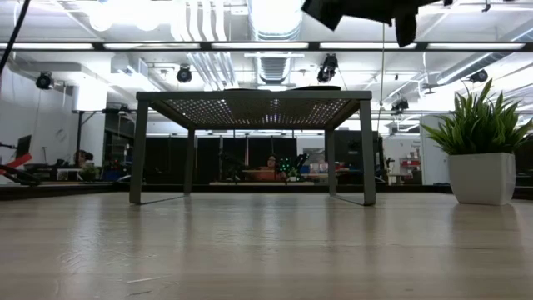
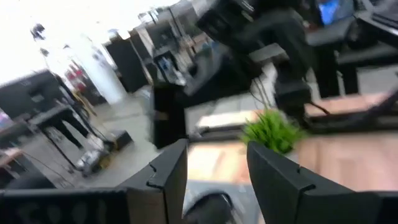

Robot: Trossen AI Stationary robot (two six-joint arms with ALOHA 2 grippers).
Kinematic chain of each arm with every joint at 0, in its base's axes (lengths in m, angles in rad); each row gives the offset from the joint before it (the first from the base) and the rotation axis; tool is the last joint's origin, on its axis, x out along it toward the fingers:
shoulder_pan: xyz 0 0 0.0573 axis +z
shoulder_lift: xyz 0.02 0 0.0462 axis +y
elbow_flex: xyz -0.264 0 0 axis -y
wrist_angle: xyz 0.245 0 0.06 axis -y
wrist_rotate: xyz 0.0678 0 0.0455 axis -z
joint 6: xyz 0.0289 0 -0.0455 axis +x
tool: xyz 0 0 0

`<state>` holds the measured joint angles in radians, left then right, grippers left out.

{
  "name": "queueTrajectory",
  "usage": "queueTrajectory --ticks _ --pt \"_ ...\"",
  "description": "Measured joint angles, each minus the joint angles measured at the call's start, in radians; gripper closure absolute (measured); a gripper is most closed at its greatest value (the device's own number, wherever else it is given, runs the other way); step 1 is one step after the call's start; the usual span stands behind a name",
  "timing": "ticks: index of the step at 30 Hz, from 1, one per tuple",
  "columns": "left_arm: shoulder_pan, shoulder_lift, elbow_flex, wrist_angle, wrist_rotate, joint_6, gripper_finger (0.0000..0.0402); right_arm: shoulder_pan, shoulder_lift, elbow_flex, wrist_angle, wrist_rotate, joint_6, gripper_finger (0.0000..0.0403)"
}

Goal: Pick & Place Mini shaped plates
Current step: Stack the square plate on top of the square plate on the shelf

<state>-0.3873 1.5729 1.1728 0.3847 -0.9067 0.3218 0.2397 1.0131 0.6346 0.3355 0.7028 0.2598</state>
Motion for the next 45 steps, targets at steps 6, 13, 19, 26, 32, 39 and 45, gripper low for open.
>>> queueTrajectory --ticks 6,13,19,26,32,39,45 --pt "-0.028 -0.033 -0.001 -0.206 0.099 -0.205 0.0239 -0.127 -0.014 0.164 -0.39 -0.157 0.141 0.0394" --pt "-0.053 -0.065 -0.041 -0.246 0.155 -0.272 0.0239 -0.289 0.046 0.311 -0.595 -0.392 0.19 0.0394" --pt "-0.066 -0.109 -0.113 -0.223 0.165 -0.339 0.0239 -0.442 0.126 0.396 -0.645 -0.635 0.233 0.0394" --pt "-0.089 -0.176 -0.215 -0.152 0.164 -0.378 0.0239 -0.615 0.248 0.515 -0.797 -0.849 0.321 0.0394" --pt "-0.103 -0.205 -0.268 -0.105 0.163 -0.387 0.0239 -0.694 0.375 0.605 -0.842 -1.025 0.329 0.0394" --pt "-0.117 -0.219 -0.301 -0.108 0.162 -0.387 0.0239 -0.758 0.511 0.729 -1.043 -1.13 0.317 0.0394" --pt "-0.121 -0.229 -0.312 -0.108 0.162 -0.388 0.0239 -0.785 0.564 0.766 -1.1 -1.147 0.31 0.0394"
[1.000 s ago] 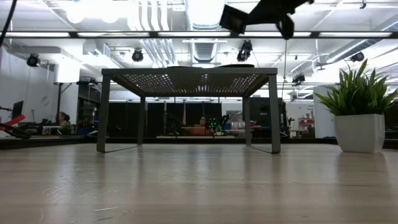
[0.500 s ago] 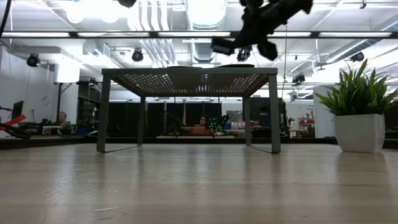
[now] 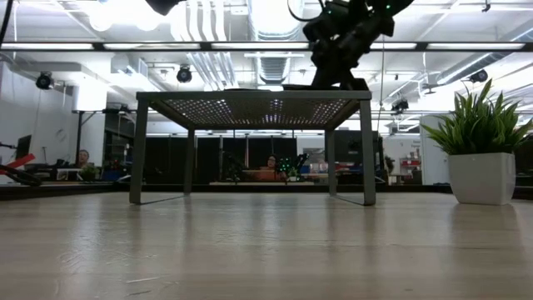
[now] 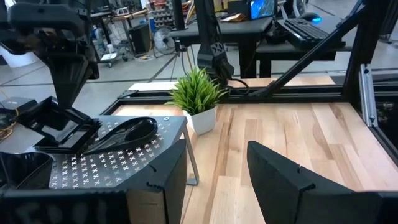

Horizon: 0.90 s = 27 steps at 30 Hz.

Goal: Pick & Place Mini shaped plates
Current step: Stack the square plate on top of the square plate on the shelf

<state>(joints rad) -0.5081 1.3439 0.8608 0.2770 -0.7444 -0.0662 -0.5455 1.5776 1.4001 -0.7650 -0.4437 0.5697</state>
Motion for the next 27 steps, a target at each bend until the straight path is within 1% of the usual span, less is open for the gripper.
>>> queueTrajectory --ticks 3,18,22,27 --pt "-0.003 -0.003 0.0 0.001 0.0 0.004 0.0239 -0.002 0.009 0.004 0.0 -0.032 0.0 0.0394" --pt "-0.004 -0.004 0.0 0.0 0.0 0.008 0.0239 -0.002 0.002 -0.002 0.005 -0.026 -0.029 0.0393" --pt "-0.004 -0.004 0.0 0.0 0.0 0.005 0.0239 -0.001 0.002 -0.003 0.003 -0.025 -0.05 0.0372" --pt "-0.004 -0.004 0.0 0.0 0.0 0.003 0.0239 -0.001 0.002 -0.001 0.001 -0.025 -0.053 0.0327"
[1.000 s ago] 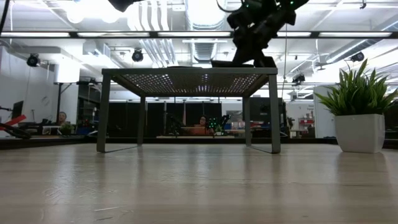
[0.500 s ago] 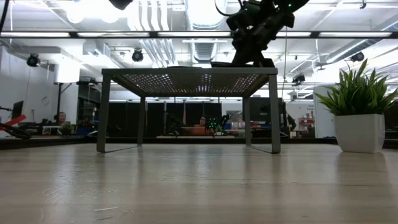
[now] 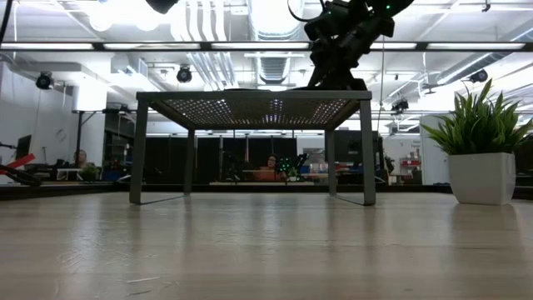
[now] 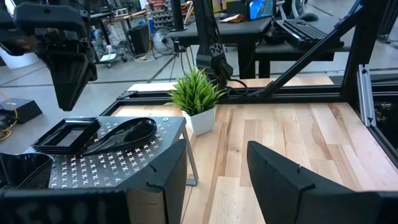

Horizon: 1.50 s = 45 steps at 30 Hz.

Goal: Pick & Place Mini shaped plates
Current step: Stack the square plate on top of the square plate on the shelf, then stack the drop-shaped plate on top of the drop-shaped plate on the shelf

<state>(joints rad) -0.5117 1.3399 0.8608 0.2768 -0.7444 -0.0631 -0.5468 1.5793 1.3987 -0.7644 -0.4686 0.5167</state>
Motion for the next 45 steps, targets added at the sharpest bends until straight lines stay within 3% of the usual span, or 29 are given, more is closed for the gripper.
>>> queueTrajectory --ticks 7,13,27,32,45 --pt "0.0 0.0 0.0 0.0 0.0 -0.001 0.0239 0.002 -0.034 0.0 -0.001 -0.001 -0.017 0.0277" --pt "0.0 0.0 0.0 -0.001 0.0 0.002 0.0239 0.049 -0.098 -0.005 0.0 0.014 -0.082 0.0265" --pt "-0.005 -0.004 0.0 -0.143 0.042 -0.089 0.0239 0.34 -0.215 -0.045 0.099 0.322 -0.186 0.0343" --pt "-0.019 -0.02 0.0 -0.201 0.121 -0.15 0.0239 0.448 -0.218 -0.11 0.222 0.365 -0.212 0.0389" --pt "-0.092 -0.037 0.0 -0.434 0.429 -0.327 0.0239 0.669 -0.219 -0.34 0.659 0.421 -0.333 0.0394"
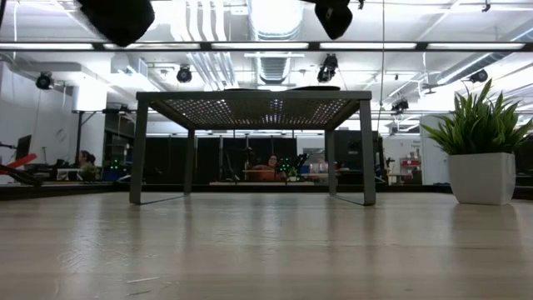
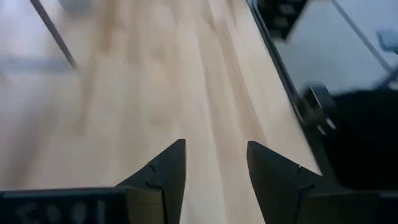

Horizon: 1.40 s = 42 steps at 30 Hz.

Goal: Pick & Place Mini shaped plates
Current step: Stack the drop-shaped plate on top of the drop-shaped plate on the shelf

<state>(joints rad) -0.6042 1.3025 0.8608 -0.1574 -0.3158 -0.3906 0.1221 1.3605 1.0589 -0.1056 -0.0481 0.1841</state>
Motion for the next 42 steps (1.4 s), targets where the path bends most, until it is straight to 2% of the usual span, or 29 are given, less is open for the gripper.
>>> queueTrajectory --ticks 6,12,19,24,33,39,42 --pt "-0.033 0.009 0.0 -0.177 0.143 -0.225 0.0239 0.054 0.0 -0.114 0.175 -0.001 -0.031 0.0394" --pt "-0.077 0.029 -0.008 -0.309 0.158 -0.375 0.0239 0.08 0.0 -0.17 0.286 0.0 -0.031 0.0394" --pt "-0.122 0.054 -0.068 -0.305 0.199 -0.54 0.0239 0.117 0.0 -0.199 0.33 0.0 -0.048 0.0394" --pt "-0.144 0.062 -0.119 -0.284 0.206 -0.604 0.0239 0.124 0.002 -0.203 0.329 0.0 -0.03 0.0394" --pt "-0.148 0.063 -0.176 -0.228 0.22 -0.631 0.0239 0.129 0.002 -0.207 0.346 0.0 -0.027 0.0394" --pt "-0.151 0.087 -0.225 -0.092 0.221 -0.628 0.0239 0.129 0.003 -0.216 0.357 0.0 -0.019 0.0394" --pt "-0.151 0.108 -0.226 -0.082 0.219 -0.623 0.0239 0.129 0.003 -0.218 0.358 0.0 -0.019 0.0394"
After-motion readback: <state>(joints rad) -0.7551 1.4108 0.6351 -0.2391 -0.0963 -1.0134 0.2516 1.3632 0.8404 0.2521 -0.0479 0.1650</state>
